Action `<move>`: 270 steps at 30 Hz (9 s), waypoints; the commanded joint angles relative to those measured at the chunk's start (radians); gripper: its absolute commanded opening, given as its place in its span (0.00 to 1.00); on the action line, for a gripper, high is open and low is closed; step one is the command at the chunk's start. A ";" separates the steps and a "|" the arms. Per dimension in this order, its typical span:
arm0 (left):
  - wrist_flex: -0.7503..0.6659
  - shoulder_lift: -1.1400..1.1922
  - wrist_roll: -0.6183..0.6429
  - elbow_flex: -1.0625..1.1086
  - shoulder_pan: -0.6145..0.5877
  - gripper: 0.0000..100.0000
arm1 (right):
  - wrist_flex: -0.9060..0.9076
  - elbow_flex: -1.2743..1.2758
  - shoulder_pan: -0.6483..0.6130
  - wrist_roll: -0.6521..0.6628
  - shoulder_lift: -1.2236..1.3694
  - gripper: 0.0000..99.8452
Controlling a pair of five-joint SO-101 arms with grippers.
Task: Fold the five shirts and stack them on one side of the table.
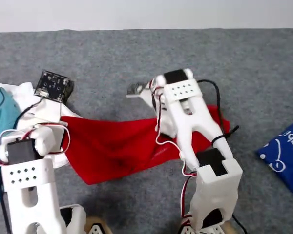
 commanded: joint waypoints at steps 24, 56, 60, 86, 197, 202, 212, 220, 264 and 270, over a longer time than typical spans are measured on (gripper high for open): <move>0.267 -0.014 0.124 -0.858 0.040 0.00 | 0.036 -0.086 0.407 0.005 -0.931 0.01; 0.334 0.009 0.017 -1.432 0.236 0.00 | -0.206 -0.250 0.687 -0.018 -1.287 0.01; 0.305 0.055 0.037 -1.425 0.236 0.00 | -0.154 -0.371 0.682 -0.032 -1.148 0.01; 0.296 0.130 0.061 -1.423 0.236 0.00 | -0.136 -0.957 0.611 -0.021 -0.832 0.01; 0.351 1.117 -0.367 -0.983 0.218 0.00 | -1.214 -0.371 0.355 0.146 0.355 0.01; 0.267 1.119 -0.367 -0.981 0.199 0.00 | -1.437 -0.373 0.355 0.258 0.453 0.01; 0.195 1.119 -0.364 -0.981 0.204 0.00 | -1.570 -0.373 0.367 0.328 0.536 0.01; 0.258 1.108 -0.368 -0.989 0.204 0.00 | -1.214 -0.373 0.403 0.325 0.426 0.01; 0.310 1.316 -0.157 -1.273 0.183 0.00 | -0.558 -0.373 0.326 0.180 0.372 0.01; 0.304 1.316 -0.158 -1.176 0.201 0.00 | -0.346 -0.373 0.288 0.095 0.321 0.02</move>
